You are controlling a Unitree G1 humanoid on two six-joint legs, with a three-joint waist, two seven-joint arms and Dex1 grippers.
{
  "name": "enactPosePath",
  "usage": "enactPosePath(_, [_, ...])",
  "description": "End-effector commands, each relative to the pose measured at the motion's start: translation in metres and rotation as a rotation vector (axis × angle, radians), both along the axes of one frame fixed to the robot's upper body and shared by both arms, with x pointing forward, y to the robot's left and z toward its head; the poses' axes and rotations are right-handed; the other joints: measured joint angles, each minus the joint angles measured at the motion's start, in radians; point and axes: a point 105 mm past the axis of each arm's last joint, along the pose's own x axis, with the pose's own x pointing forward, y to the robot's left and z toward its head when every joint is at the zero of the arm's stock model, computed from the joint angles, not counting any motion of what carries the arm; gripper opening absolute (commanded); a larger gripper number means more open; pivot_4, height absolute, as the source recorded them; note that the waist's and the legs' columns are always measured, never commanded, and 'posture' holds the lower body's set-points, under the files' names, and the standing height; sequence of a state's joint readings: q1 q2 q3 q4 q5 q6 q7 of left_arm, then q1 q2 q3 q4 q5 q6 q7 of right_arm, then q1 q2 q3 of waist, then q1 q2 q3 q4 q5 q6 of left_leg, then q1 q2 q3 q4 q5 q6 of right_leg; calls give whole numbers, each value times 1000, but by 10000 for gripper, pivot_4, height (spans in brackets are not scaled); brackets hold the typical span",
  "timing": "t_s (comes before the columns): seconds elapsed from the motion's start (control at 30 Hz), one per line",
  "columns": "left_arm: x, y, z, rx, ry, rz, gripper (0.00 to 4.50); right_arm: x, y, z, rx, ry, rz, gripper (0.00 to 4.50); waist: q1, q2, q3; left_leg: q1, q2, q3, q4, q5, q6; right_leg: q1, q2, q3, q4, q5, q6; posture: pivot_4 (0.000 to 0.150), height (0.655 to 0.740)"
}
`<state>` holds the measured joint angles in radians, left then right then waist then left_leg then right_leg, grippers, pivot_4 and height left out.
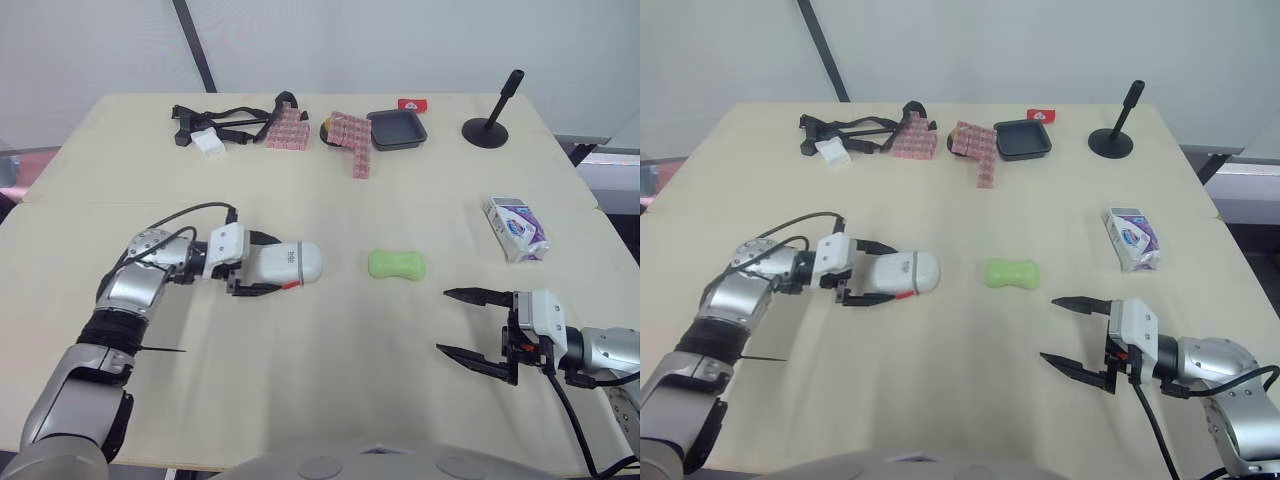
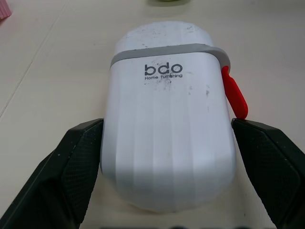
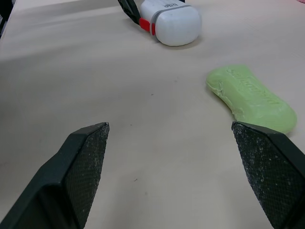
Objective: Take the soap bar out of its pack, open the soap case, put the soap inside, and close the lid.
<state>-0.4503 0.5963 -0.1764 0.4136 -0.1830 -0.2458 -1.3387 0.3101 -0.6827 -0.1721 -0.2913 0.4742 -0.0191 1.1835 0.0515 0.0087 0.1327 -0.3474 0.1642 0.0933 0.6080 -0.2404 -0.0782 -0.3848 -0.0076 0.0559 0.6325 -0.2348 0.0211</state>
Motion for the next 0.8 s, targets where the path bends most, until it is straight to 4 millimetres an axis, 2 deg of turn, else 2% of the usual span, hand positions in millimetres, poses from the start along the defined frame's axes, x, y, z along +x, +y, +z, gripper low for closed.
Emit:
enactPosePath(0.03, [2,-3,7,-24,-26,1,45000,-1,-3,5,-8,-27,5,44108,0,0,0,0,0,0,0,0,0,0,0,0,0,0,0,1500,7400])
enactPosePath(0.8, [-1,-2,4,-9,-10,-24,45000,-3,2,5,19,-25,16,44108,0,0,0,-1,0,0,0,0,0,0,0,-1,-1,0,0,1500,7400])
